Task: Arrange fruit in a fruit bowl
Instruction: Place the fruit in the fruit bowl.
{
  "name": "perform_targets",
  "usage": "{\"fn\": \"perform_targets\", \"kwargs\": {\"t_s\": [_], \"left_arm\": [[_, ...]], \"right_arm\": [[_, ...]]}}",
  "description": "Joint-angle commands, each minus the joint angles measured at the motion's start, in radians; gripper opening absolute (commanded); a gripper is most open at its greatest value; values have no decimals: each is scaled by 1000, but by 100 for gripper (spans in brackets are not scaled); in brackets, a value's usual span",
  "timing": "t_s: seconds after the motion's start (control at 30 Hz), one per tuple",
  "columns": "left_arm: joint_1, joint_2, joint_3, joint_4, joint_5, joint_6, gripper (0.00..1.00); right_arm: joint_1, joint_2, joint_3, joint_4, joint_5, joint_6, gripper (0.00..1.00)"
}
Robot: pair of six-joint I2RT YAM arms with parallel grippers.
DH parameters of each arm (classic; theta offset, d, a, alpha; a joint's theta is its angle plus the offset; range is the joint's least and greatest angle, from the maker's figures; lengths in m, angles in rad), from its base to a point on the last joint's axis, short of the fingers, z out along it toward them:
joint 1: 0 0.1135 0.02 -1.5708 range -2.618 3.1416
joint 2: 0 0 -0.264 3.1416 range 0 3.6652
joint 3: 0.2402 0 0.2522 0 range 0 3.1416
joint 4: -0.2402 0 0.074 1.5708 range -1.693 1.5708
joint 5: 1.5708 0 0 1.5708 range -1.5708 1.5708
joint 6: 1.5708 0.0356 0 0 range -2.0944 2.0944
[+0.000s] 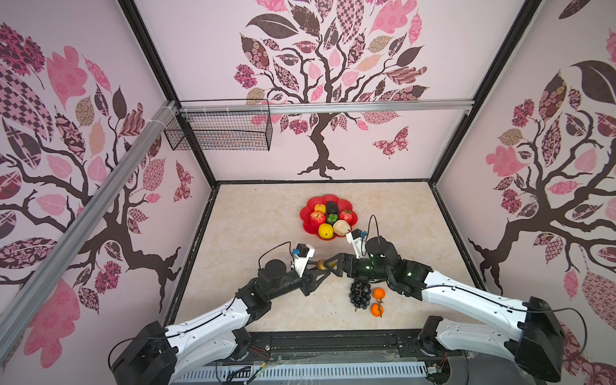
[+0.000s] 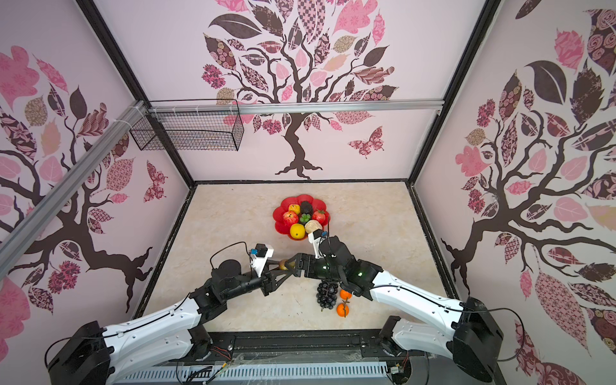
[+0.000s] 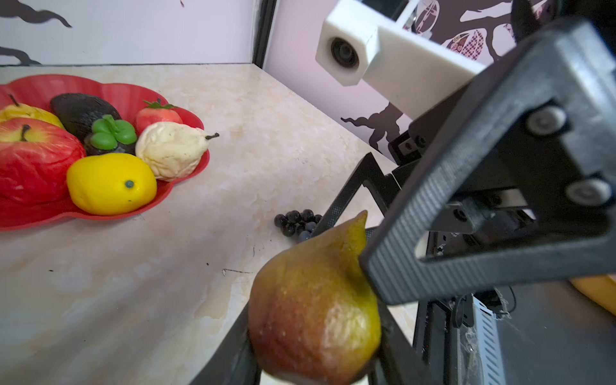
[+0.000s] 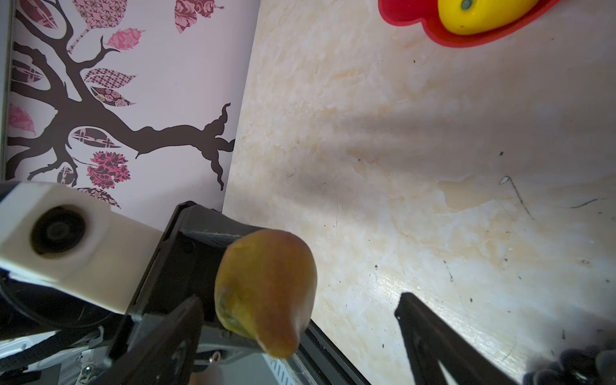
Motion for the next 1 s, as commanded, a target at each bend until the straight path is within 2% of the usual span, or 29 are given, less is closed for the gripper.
{"fn": "perform_targets", "kwargs": {"t_s": [0.0, 0.27, 0.6, 0.97], "left_arm": [[-6, -16, -31, 57, -66, 61, 41], [-22, -13, -51, 97, -28, 89, 41], [-35, -23, -74, 130, 12, 92, 41], [-37, -43, -71, 105, 3, 93, 43]], "right_arm": [[7, 33, 47, 2, -53, 15, 93], [34, 73, 57, 38, -82, 39, 89], [48, 75, 39, 104, -96, 95, 79], [51, 79, 71, 53, -62, 72, 57]]}}
